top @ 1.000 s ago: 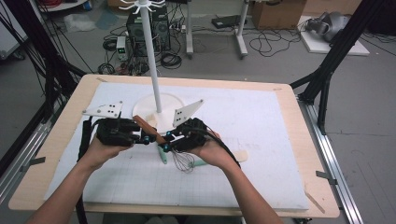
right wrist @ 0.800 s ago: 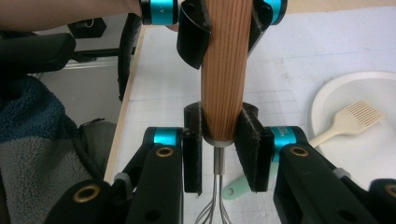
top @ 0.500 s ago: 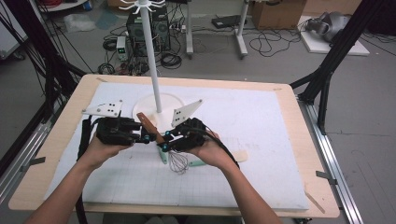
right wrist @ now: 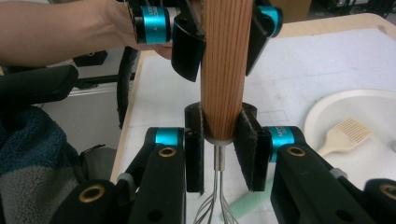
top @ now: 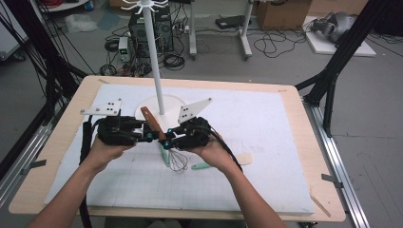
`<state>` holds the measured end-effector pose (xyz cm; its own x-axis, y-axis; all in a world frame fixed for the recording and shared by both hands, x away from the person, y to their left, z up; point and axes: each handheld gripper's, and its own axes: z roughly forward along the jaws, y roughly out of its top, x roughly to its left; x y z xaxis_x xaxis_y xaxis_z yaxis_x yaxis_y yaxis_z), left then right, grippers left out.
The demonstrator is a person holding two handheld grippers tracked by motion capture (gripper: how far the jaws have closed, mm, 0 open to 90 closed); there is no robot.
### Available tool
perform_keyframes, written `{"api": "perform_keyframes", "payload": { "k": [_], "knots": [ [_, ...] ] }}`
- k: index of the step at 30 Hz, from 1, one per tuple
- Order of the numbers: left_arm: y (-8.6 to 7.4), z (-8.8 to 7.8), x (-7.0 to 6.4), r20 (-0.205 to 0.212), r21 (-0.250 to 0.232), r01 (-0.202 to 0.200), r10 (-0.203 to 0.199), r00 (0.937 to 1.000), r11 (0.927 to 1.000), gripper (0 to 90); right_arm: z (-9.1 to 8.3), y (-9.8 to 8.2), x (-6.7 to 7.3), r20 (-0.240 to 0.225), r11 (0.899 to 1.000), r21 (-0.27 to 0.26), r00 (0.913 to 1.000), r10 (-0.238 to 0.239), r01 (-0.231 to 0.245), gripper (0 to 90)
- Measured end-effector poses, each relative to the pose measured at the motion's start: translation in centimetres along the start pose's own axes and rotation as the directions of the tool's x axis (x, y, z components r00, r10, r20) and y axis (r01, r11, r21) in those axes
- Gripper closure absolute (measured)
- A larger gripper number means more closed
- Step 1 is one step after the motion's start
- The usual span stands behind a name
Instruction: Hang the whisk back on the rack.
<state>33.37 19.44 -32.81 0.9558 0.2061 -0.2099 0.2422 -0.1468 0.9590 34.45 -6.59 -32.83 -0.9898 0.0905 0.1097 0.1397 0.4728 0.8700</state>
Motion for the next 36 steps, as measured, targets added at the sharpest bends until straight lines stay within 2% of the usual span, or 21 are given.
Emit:
{"api": "perform_keyframes", "payload": {
  "k": [1, 3, 5, 9, 14, 16, 18, 21, 25, 31, 35, 36],
  "knots": [
    [0.0, 0.0, 0.0, 0.000, -0.001, 0.000, 0.000, 1.0000, 1.0000, 64.8, 0.0, 0.0, 0.0, 0.000, 1.000, 0.000, 1.0000, 0.000, 0.000, 74.2],
    [0.0, 0.0, 0.1, 0.014, -0.014, 0.004, -0.004, 0.9999, 0.9999, 70.4, 0.1, 0.0, -0.1, 0.000, 1.000, -0.015, 1.0000, 0.003, -0.003, 74.2],
    [0.1, -0.1, 0.0, 0.015, -0.027, 0.009, -0.008, 0.9999, 0.9996, 70.7, 0.2, 0.1, -0.1, -0.001, 1.000, -0.022, 1.0000, 0.007, -0.007, 74.1],
    [0.1, -0.1, 0.1, 0.020, -0.021, 0.012, -0.012, 0.9997, 0.9997, 70.7, 0.2, 0.1, -0.1, -0.005, 1.000, -0.018, 1.0000, 0.006, -0.006, 74.1],
    [0.1, -0.1, 0.3, 0.033, -0.048, 0.033, -0.032, 0.9989, 0.9983, 69.5, 0.6, 0.1, -0.1, -0.012, 1.000, -0.013, 0.9999, 0.003, -0.003, 74.1],
    [0.1, -0.1, 0.1, 0.016, -0.042, 0.011, -0.010, 0.9998, 0.9991, 72.0, 0.7, 0.1, -0.1, -0.017, 1.000, -0.010, 0.9998, 0.013, -0.013, 73.9],
    [0.2, -0.2, 0.1, 0.015, -0.036, 0.015, -0.015, 0.9998, 0.9992, 72.2, 0.8, 0.0, -0.3, -0.028, 0.999, -0.020, 0.9993, 0.026, -0.026, 73.5],
    [0.3, -0.2, 0.1, 0.012, -0.030, 0.015, -0.015, 0.9998, 0.9994, 72.3, 0.9, 0.1, -0.1, -0.017, 1.000, -0.014, 0.9998, 0.010, -0.011, 72.2],
    [0.4, -0.2, 0.1, 0.011, -0.017, 0.012, -0.012, 0.9999, 0.9998, 72.4, 1.0, 0.1, -0.1, -0.015, 1.000, 0.002, 0.9998, 0.013, -0.013, 70.0],
    [0.6, -0.2, 0.0, 0.001, -0.029, 0.013, -0.013, 0.9999, 0.9995, 72.2, 1.2, 0.1, -0.1, -0.013, 1.000, 0.009, 0.9999, 0.007, -0.007, 73.4],
    [0.6, -0.2, 0.0, -0.021, -0.057, 0.026, -0.027, 0.9994, 0.9980, 70.3, 1.1, 0.2, -0.2, -0.003, 1.000, -0.011, 0.9996, 0.029, -0.029, 74.0],
    [0.6, -0.2, 0.0, -0.020, -0.055, 0.026, -0.027, 0.9994, 0.9982, 68.2, 1.1, 0.2, -0.3, 0.013, 0.999, -0.023, 0.9995, 0.027, -0.027, 74.0]
  ]
}}
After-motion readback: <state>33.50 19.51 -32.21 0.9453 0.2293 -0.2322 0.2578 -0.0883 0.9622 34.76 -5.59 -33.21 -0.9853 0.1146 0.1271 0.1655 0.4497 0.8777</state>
